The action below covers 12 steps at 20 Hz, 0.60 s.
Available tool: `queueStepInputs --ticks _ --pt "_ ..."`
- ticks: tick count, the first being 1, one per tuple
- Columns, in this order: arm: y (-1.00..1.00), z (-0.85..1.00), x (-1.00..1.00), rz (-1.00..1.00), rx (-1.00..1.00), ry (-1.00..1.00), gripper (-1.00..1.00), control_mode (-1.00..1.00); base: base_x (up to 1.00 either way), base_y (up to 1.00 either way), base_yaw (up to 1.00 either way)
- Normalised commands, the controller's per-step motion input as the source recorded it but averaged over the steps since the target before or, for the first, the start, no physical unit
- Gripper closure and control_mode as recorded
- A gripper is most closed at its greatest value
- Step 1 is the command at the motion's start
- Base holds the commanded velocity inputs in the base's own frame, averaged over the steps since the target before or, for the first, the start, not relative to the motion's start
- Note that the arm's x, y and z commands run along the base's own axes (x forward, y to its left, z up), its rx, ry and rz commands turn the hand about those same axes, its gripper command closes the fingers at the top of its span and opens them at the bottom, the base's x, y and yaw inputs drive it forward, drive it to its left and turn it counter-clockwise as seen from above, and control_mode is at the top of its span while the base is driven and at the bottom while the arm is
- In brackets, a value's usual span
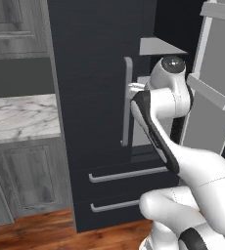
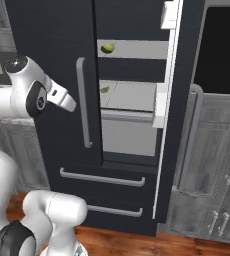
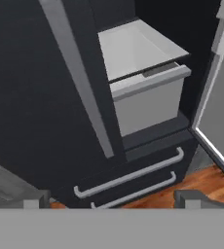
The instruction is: Take the lemon wedge from the fridge and place it on the plate with fish on the dining counter.
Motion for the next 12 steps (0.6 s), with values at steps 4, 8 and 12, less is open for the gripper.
queueStepInputs --ticks 4,8,12 --pt "0.27 -0.18 0.59 0.32 -0.06 0.11 -1.00 -1.00 0.00 0.00 0.00" --pt "0.00 -0.30 0.00 0.16 -0.23 -0.17 -1.00 -1.00 0.00 0.00 0.00" --pt "-0.01 -0.17 0.01 0.01 -0.11 -0.16 -1.00 -1.00 0.00 0.00 0.00"
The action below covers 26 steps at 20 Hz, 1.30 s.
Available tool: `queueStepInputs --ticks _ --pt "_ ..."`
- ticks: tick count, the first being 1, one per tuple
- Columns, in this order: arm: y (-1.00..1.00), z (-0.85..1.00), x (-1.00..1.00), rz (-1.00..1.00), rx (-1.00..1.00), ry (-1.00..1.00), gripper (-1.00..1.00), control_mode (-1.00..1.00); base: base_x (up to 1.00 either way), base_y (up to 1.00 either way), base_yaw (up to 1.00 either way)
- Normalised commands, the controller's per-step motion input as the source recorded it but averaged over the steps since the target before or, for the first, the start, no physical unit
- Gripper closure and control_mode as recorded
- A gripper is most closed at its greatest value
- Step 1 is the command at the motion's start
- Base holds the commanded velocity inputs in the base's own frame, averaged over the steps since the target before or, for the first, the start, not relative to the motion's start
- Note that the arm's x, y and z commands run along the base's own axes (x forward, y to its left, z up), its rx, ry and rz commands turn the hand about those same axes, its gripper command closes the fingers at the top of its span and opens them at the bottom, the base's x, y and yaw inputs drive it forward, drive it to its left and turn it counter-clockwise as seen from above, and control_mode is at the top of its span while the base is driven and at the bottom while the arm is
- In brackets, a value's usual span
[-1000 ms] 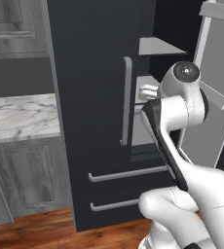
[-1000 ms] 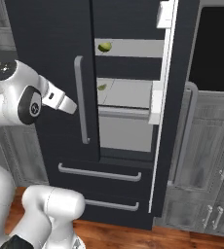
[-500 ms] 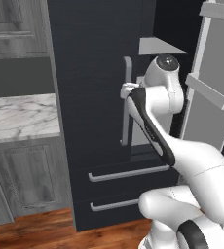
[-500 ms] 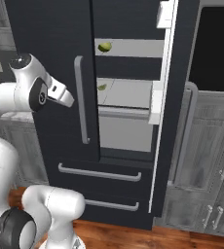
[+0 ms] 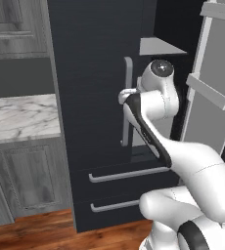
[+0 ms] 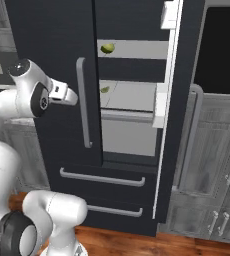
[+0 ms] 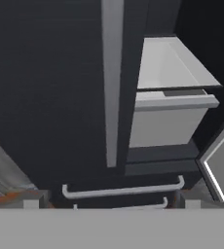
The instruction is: Take the lemon wedge from the fridge and place it on the plate with fish on the dining counter.
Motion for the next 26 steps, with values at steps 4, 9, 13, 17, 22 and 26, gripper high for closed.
queueStepInputs --ticks 4,9,13,17,22,26 --pt "-0.27 -0.03 0.29 0.00 0.03 -0.06 -1.00 -1.00 0.00 0.00 0.00" --pt "-0.24 -0.01 0.49 0.01 0.01 0.00 -1.00 -1.00 0.00 0.00 0.00" --pt "0.01 -0.01 0.82 0.00 0.00 0.00 -1.00 -1.00 0.00 0.00 0.00" --pt "0.01 -0.01 0.82 0.00 0.00 0.00 -1.00 -1.00 0.00 0.00 0.00" --pt "0.21 -0.21 0.81 0.00 0.00 0.00 -1.00 -1.00 0.00 0.00 0.00" --pt "0.21 -0.26 0.82 0.00 0.00 0.00 -1.00 -1.00 0.00 0.00 0.00"
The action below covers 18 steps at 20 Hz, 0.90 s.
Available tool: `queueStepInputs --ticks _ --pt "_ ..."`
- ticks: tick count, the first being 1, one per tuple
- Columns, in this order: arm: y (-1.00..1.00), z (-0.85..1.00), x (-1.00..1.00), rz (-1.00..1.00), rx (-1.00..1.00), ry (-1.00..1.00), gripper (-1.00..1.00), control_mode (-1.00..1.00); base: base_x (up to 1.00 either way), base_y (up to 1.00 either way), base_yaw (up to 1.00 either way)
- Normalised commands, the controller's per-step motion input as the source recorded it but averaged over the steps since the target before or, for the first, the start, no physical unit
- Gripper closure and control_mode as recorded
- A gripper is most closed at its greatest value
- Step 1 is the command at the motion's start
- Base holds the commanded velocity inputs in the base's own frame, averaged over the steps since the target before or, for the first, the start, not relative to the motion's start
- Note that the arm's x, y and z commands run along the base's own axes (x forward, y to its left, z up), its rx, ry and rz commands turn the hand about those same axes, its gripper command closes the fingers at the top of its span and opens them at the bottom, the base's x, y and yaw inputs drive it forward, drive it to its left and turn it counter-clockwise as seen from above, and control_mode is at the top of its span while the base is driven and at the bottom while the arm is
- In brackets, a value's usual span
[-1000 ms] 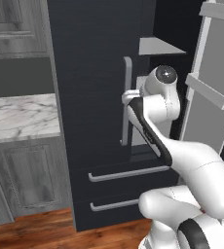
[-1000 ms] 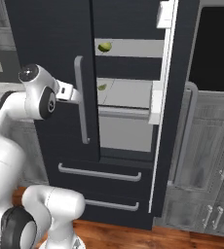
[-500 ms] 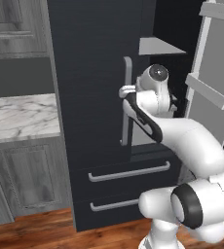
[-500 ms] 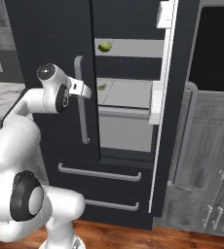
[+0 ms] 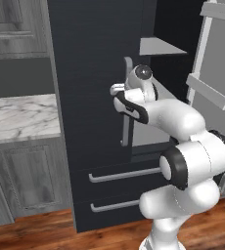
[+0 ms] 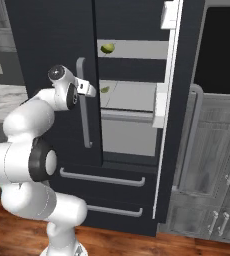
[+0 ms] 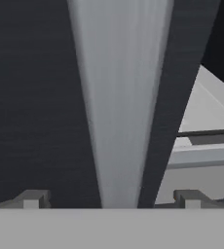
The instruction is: Take the lemon wedge from the fridge and place it on the plate with fish on the dining counter.
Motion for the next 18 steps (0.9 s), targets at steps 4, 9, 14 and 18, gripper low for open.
queueStepInputs --ticks 4,9,14,18 --pt "0.00 -0.15 0.60 0.00 0.00 0.00 -1.00 -1.00 0.00 0.00 0.00" --pt "0.00 -0.21 0.41 0.02 0.00 0.00 -1.00 -1.00 0.00 0.00 0.00" --pt "0.00 -0.07 0.11 0.00 0.00 0.00 1.00 -1.00 0.00 0.00 0.00" --pt "0.00 0.00 0.00 0.00 0.00 0.00 1.00 -1.00 0.00 0.00 0.00"
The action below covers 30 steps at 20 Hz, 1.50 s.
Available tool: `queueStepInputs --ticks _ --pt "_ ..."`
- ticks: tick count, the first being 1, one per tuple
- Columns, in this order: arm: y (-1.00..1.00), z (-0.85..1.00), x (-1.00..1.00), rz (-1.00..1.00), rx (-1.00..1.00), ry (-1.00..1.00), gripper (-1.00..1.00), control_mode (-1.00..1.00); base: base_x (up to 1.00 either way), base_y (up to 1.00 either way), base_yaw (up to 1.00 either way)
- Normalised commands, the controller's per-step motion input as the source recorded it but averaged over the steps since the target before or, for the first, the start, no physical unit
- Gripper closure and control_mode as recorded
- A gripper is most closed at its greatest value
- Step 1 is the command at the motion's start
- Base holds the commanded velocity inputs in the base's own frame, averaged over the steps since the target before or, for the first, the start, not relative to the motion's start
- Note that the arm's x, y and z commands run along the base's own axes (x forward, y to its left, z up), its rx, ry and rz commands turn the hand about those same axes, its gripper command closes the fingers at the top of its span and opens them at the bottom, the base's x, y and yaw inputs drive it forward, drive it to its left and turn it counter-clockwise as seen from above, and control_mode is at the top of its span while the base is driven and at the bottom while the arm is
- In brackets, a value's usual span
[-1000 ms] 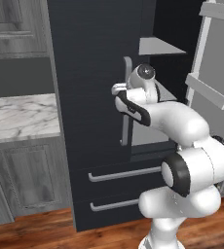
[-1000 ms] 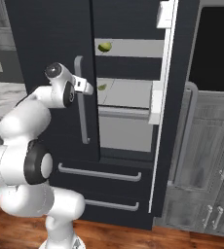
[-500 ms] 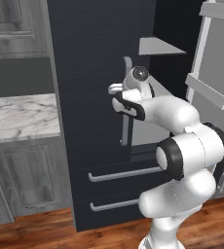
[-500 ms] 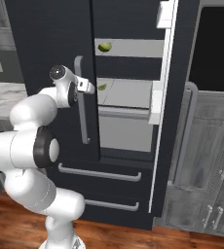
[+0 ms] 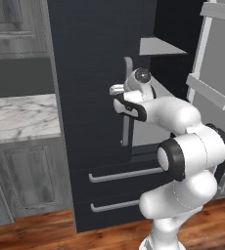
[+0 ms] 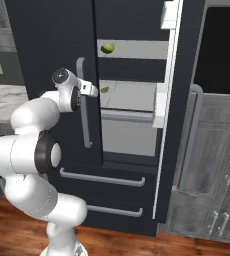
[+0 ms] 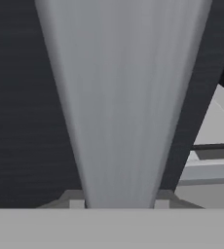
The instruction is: Take the lemon wedge from the fridge and place it on the plate with fish on the dining counter.
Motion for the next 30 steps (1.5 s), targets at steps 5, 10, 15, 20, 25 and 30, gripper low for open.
queueStepInputs --ticks 5,10,15,20,25,30 --pt "0.00 0.00 0.00 0.00 0.00 0.00 1.00 -1.00 0.00 0.00 0.00" --pt "0.14 0.00 -0.11 0.00 0.00 0.00 1.00 -1.00 0.00 0.00 0.00" --pt "0.70 0.09 -0.41 0.00 0.00 0.00 1.00 -1.00 0.00 0.00 0.00" --pt "0.95 0.22 -0.63 0.00 0.00 -0.03 1.00 -1.00 0.00 0.00 0.00" --pt "1.00 0.19 -0.78 0.00 0.00 -0.08 1.00 -1.00 0.00 0.00 0.00" --pt "1.00 0.33 -0.97 -0.04 0.00 -0.11 1.00 -1.00 0.00 0.00 0.00"
